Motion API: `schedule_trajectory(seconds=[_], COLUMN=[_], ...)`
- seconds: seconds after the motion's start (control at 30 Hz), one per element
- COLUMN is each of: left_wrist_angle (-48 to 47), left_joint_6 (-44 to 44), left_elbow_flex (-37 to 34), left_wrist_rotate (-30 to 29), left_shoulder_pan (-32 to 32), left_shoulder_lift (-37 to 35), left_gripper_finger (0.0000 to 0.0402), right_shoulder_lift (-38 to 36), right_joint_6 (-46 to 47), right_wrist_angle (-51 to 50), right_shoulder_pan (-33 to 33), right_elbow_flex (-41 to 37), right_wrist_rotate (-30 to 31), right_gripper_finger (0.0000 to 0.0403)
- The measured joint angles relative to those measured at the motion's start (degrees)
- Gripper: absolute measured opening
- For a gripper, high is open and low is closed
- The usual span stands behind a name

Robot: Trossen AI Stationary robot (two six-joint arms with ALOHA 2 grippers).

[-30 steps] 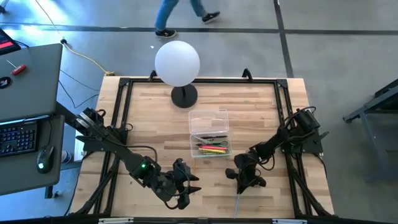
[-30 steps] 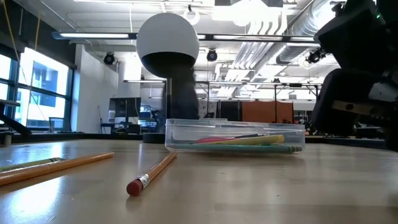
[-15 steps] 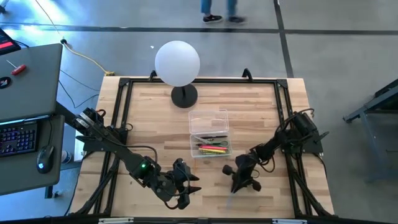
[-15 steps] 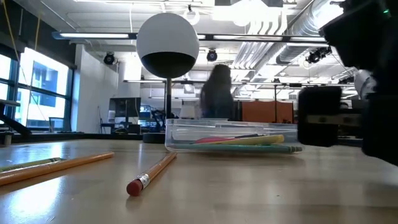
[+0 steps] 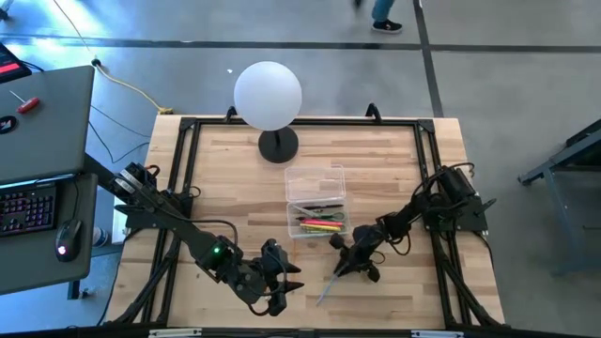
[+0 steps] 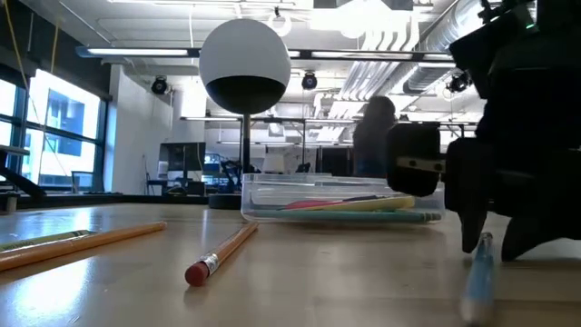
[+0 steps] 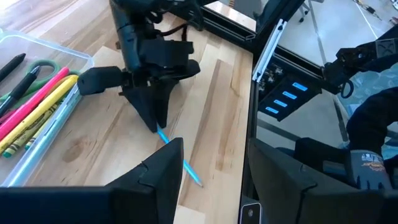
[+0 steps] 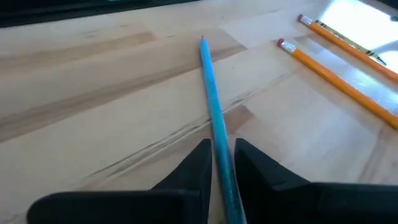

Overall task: Pick & place school supplies into a supply box
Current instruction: Put the blue pencil into the transparent supply box

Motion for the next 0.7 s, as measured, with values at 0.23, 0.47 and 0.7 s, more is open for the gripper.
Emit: schedule_trajectory(seconds=[0.23,0.47,0.7], left_wrist_angle=[0.0,0.1,0.0], left_joint_6=[0.0,0.0,0.0], left_elbow_flex=[0.0,0.0,0.0], left_wrist_rotate=[0.0,-0.1,-0.1], left_shoulder_pan=[0.0,0.0,0.0], left_shoulder_lift=[0.0,0.0,0.0], left_gripper_finger=[0.0214,0.0214,0.0214], right_shoulder_lift=[6.2,11.6,13.3], right_joint_6=[0.2,2.7,3.1], right_wrist_angle=[5.2,11.4,12.2], right_shoulder_pan=[-1.4,-3.9,-4.7], right_elbow_flex=[0.1,0.2,0.3], right_wrist_rotate=[-4.4,-11.8,-12.7], right_gripper_finger=[0.0059,0.0058,0.0033])
